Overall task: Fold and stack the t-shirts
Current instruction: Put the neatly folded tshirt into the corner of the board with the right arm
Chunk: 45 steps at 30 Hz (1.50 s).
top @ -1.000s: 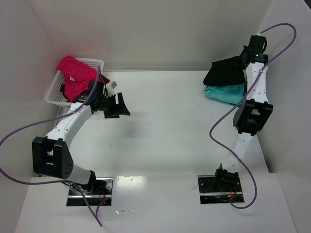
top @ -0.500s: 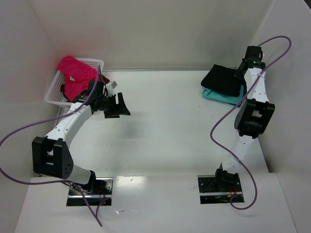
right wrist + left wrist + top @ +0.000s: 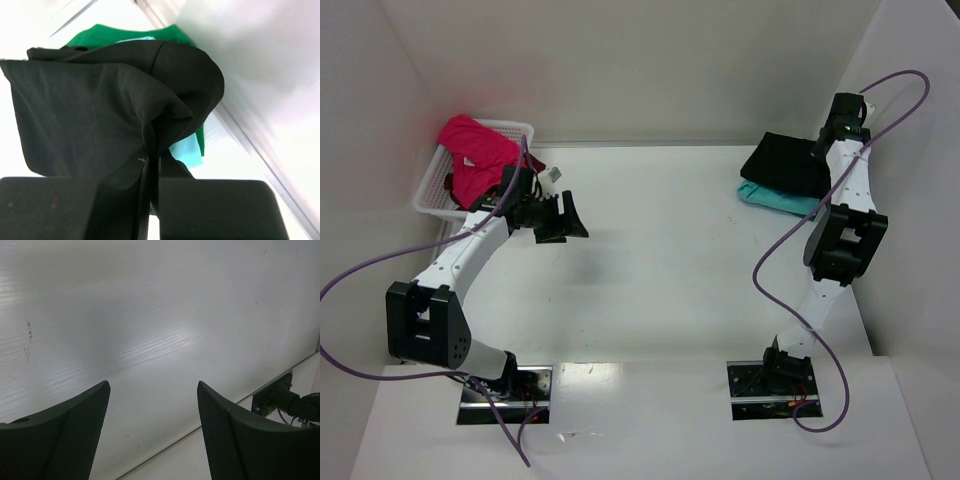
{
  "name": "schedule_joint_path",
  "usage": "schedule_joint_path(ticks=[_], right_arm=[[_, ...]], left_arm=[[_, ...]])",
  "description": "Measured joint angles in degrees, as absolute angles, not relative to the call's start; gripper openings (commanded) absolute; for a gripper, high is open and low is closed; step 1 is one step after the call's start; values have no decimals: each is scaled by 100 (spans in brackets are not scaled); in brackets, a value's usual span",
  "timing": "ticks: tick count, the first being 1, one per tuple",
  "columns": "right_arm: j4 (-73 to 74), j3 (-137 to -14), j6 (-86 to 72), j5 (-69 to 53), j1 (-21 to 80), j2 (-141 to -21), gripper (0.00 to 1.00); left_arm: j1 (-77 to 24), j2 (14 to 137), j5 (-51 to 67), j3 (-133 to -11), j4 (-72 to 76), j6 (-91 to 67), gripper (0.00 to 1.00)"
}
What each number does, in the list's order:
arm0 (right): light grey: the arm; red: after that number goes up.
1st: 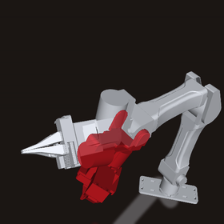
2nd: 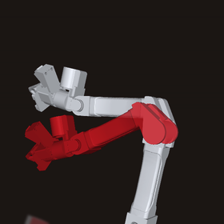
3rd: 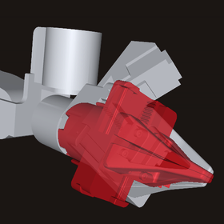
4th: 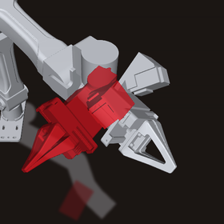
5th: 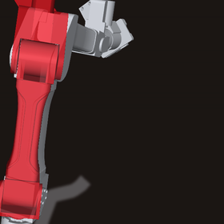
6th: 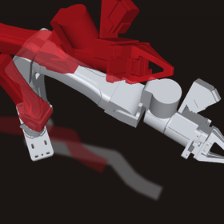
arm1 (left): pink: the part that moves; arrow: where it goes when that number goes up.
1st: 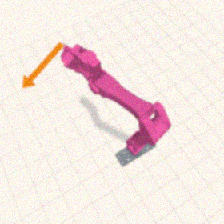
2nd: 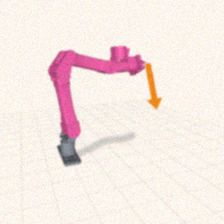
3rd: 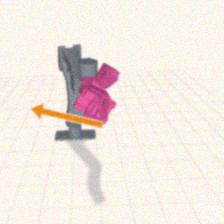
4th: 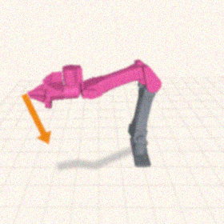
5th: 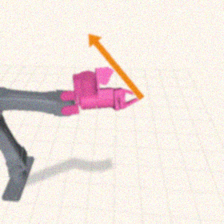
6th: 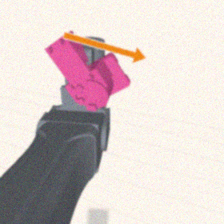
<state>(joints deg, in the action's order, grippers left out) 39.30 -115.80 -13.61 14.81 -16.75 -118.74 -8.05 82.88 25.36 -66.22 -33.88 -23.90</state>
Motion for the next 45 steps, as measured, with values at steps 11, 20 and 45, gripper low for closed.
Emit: schedule_joint_path(ticks=[11,20,45], right_arm=[[3766,-11391,-1286,1688,-1657,-11797,100],[3314,-9823,-1414,1676,-1018,-10423,100],[2196,-6119,-2379,78,-650,-5635,100]], left_arm=[[-805,8361,2536,-6622,-3385,-2370,78],[-805,8271,2401,-6656,-3390,-2271,80],[-805,6190,569,-6716,-2680,-2078,100]])
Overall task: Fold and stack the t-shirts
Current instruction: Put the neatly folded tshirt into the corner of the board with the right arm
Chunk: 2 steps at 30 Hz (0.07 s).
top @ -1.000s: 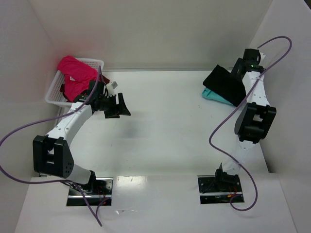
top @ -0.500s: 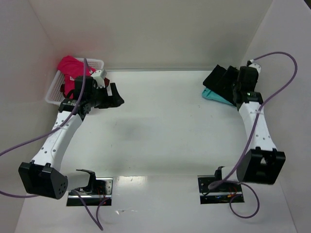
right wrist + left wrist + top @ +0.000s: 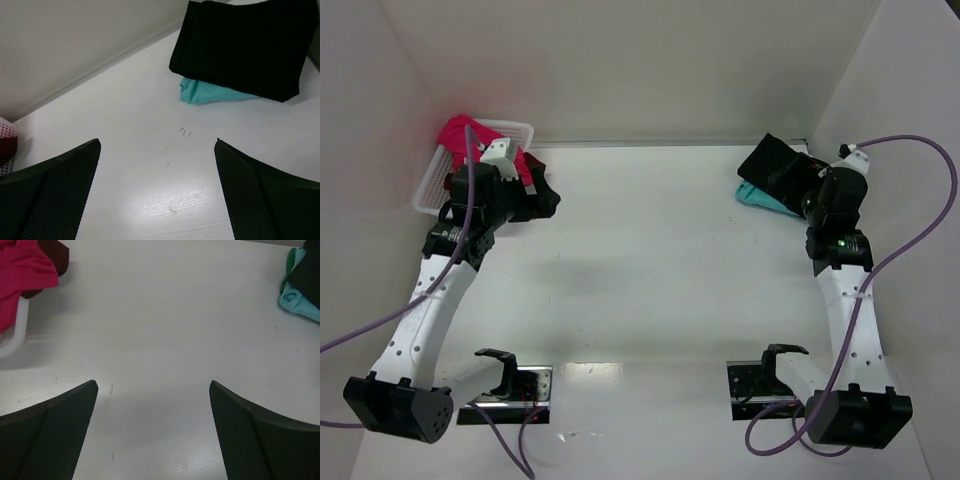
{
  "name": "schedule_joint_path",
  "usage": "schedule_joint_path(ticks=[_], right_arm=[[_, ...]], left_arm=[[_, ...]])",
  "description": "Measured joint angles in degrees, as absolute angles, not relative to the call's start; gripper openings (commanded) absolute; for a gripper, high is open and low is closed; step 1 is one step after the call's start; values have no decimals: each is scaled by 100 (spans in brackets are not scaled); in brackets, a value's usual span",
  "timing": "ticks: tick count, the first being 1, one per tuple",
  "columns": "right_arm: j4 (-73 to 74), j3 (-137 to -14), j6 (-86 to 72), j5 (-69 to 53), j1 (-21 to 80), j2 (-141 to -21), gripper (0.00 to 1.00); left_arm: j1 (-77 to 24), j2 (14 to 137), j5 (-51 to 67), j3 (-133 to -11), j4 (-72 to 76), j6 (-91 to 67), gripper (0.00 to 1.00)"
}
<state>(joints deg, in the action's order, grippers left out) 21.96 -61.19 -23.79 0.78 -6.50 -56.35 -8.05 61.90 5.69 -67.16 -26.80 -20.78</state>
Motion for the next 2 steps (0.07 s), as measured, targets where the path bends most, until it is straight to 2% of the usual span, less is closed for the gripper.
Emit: schedule_joint_path(ticks=[2], right_arm=[[2176,-6119,-2379,-31,-650,-5680,100]], left_arm=[[-805,6135,453,-6660,-2635,-2075,100]])
